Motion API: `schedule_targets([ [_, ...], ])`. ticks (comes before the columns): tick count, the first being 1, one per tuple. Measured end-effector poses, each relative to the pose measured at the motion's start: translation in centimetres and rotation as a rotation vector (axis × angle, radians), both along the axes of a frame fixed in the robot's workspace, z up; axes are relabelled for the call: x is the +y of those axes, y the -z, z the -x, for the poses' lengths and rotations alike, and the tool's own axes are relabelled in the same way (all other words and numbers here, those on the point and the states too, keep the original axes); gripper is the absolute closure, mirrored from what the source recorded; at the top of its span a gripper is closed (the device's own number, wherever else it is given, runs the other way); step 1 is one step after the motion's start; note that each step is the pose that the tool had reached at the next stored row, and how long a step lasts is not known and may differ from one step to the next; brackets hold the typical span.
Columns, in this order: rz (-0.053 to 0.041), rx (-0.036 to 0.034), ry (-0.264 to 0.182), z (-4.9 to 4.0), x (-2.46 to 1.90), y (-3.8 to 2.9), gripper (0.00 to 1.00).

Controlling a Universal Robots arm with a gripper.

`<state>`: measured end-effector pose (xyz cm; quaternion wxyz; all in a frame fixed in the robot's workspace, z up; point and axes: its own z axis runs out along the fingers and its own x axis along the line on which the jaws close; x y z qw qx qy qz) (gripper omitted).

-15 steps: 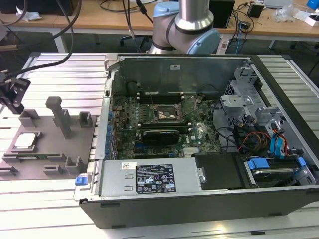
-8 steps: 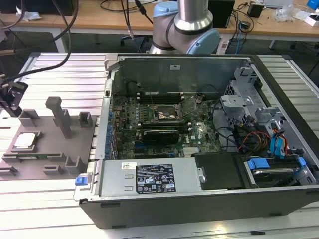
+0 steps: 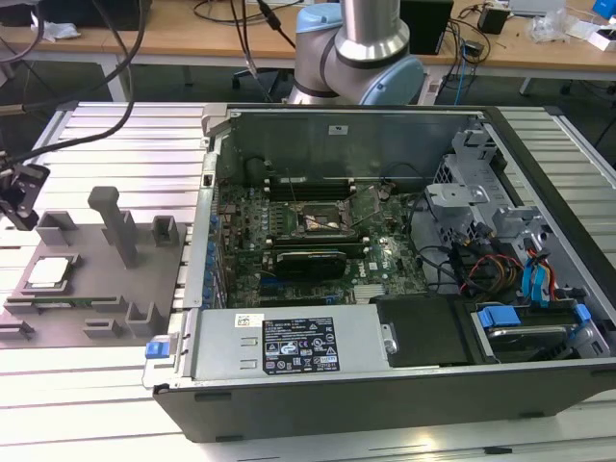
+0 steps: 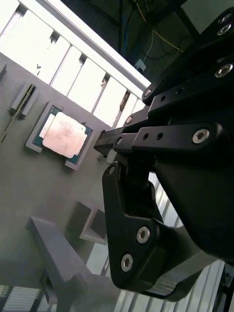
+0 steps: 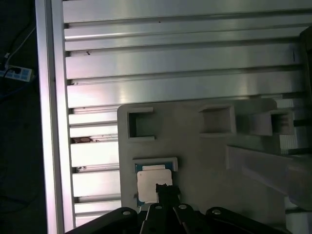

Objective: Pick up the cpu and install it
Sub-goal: 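Pick up the cpu and move it towards the insertion slot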

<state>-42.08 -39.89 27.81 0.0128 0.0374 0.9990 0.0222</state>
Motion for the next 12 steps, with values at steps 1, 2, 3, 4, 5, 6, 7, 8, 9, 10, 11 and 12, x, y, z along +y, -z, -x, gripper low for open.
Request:
schedule_targets([
  [1, 0.0, 0.0, 0.0, 0.14, 0.0, 0.15, 0.89],
  [2, 0.0, 0.0, 0.0, 0.2, 0.0, 0.22, 0.89],
  [3, 0.0, 0.0, 0.0, 0.29, 0.0, 0.32, 0.89],
  [4, 0.0, 0.0, 0.0, 0.4, 0.0, 0.45, 0.89],
  [5, 0.0, 0.0, 0.0, 0.46, 0.0, 0.51, 0.89],
  [6, 0.0001, 0.0001, 0.0, 0.52, 0.0, 0.58, 0.89],
  [7, 0.0, 0.0, 0.0, 0.61, 0.0, 0.68, 0.89],
  [8, 0.0, 0.0, 0.0, 0.66, 0.0, 0.74, 0.89],
  [9, -0.0001, -0.0001, 0.0, 0.7, 0.0, 0.8, 0.89],
  [10, -0.0001, -0.0001, 0.0, 0.73, 0.0, 0.84, 0.89],
  [11, 0.0, -0.0001, 0.0, 0.77, 0.0, 0.9, 0.89],
  [12, 0.0, 0.0001, 0.0, 0.8, 0.0, 0.96, 0.89],
])
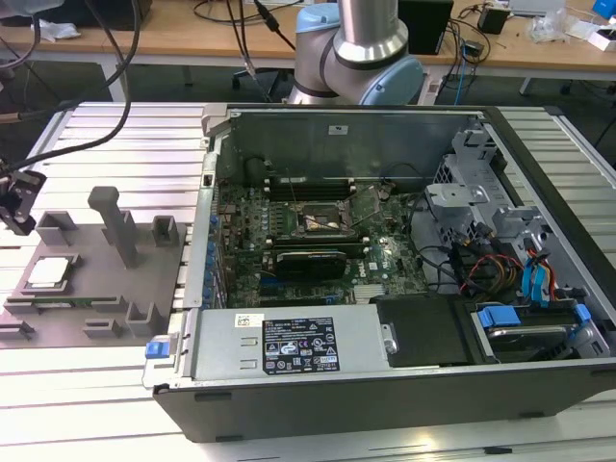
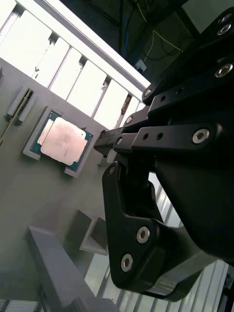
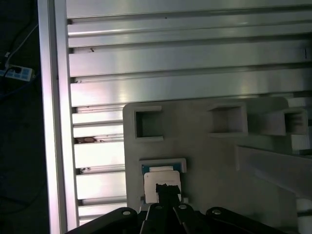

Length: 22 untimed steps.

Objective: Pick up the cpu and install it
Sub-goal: 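Pick up the cpu and move it towards the insertion slot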

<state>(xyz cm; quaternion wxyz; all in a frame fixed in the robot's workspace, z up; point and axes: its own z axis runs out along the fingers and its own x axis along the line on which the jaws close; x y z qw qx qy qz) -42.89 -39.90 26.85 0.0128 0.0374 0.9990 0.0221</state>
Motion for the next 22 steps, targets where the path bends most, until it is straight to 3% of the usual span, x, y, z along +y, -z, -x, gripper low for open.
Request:
schedule_targets([
  [7, 0.0, -0.0001, 0.0, 0.29, 0.01, 0.78, 0.89],
  [10, 0.0, 0.0, 0.0, 0.37, -0.03, 1.47, 0.89],
  [15, -0.0001, 0.0001, 0.0, 0.37, -0.61, 2.44, 0.89],
  [19, 0.0, 0.001, 0.0, 0.34, -1.35, 3.91, 0.89],
  [22, -0.0001, 0.0013, 0.0, 0.17, -1.39, 4.43, 0.89],
])
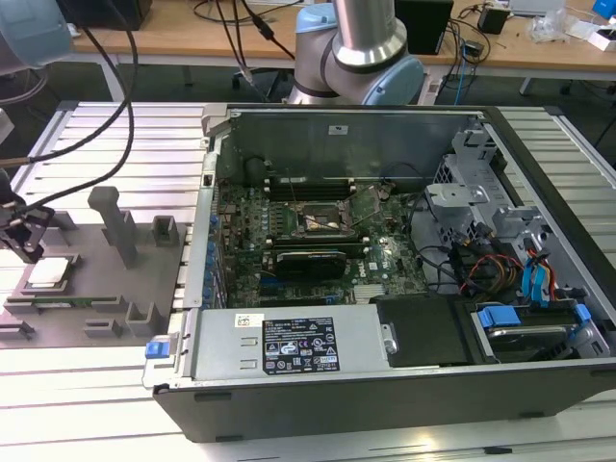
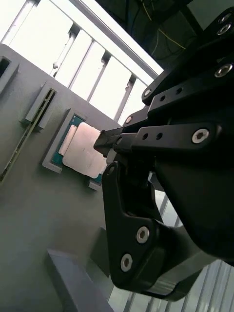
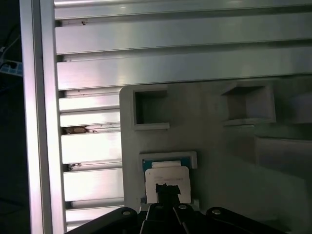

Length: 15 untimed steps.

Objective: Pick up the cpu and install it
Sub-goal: 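Pick up the cpu and move it towards the insertion slot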

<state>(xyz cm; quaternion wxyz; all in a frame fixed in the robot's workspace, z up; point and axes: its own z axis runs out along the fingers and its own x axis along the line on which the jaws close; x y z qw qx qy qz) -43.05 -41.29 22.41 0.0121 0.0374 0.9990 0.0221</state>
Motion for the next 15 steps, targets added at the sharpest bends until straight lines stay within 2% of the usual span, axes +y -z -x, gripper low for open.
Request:
schedule_targets([
  [5, 0.0001, 0.0002, 0.0, -0.25, 0.0, 1.07, 0.89],
  [7, 0.0002, 0.0004, -0.001, -0.36, -0.01, 1.31, 0.89],
  [12, 0.0, 0.0003, -0.002, -0.39, 0.0, 1.37, 0.89],
  [15, 0.0, 0.0003, -0.002, -0.39, 0.0, 1.37, 0.71],
])
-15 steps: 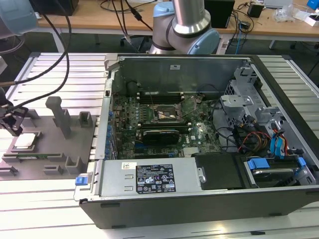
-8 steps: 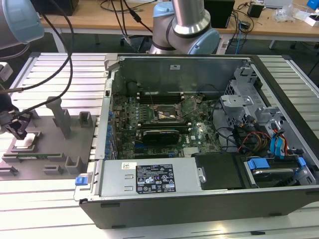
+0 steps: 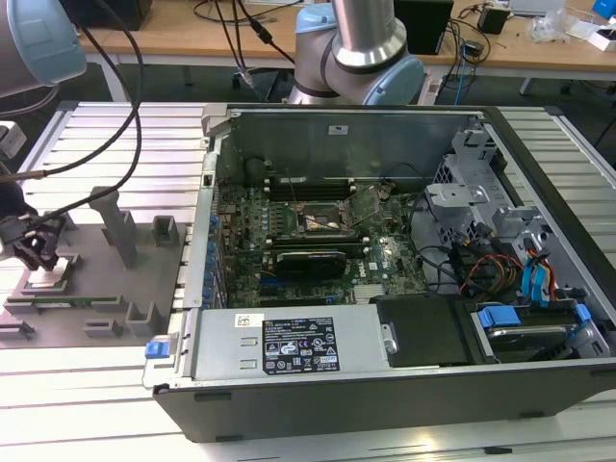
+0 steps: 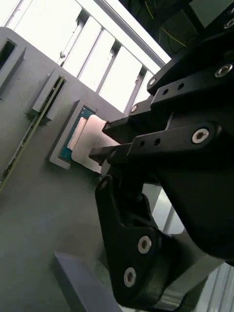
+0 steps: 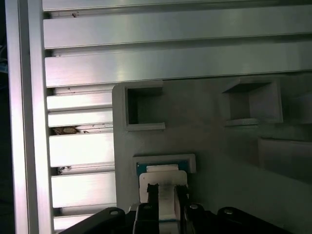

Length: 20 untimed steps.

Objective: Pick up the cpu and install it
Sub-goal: 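Pick up the cpu and move it towards the insertion slot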

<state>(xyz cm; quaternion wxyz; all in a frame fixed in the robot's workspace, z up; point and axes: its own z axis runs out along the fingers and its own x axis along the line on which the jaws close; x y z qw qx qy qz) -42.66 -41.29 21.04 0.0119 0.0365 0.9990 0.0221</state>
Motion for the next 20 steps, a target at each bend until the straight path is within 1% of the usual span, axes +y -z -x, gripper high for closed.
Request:
schedule_targets([
  [1, 0.0, 0.0, 0.0, 0.0, 0.0, 0.0, 0.71],
  [5, 0.0, 0.0, 0.0, 0.0, 0.0, 0.0, 0.46],
  [6, 0.0, -0.0001, 0.0, 0.0, 0.0, 0.0, 0.46],
  [7, 0.0, 0.0, 0.0, 0.0, 0.0, 0.0, 0.4],
  [9, -0.0002, -0.0003, 0.0, 0.0, 0.0, 0.06, 0.4],
  [13, 0.0, 0.0, 0.0, -0.01, 0.0, 1.05, 0.4],
  [14, 0.0, -0.0001, 0.0, -0.01, 0.01, 1.4, 0.4],
  [20, 0.0, 0.0, 0.0, 0.0, 0.08, 1.88, 0.4],
])
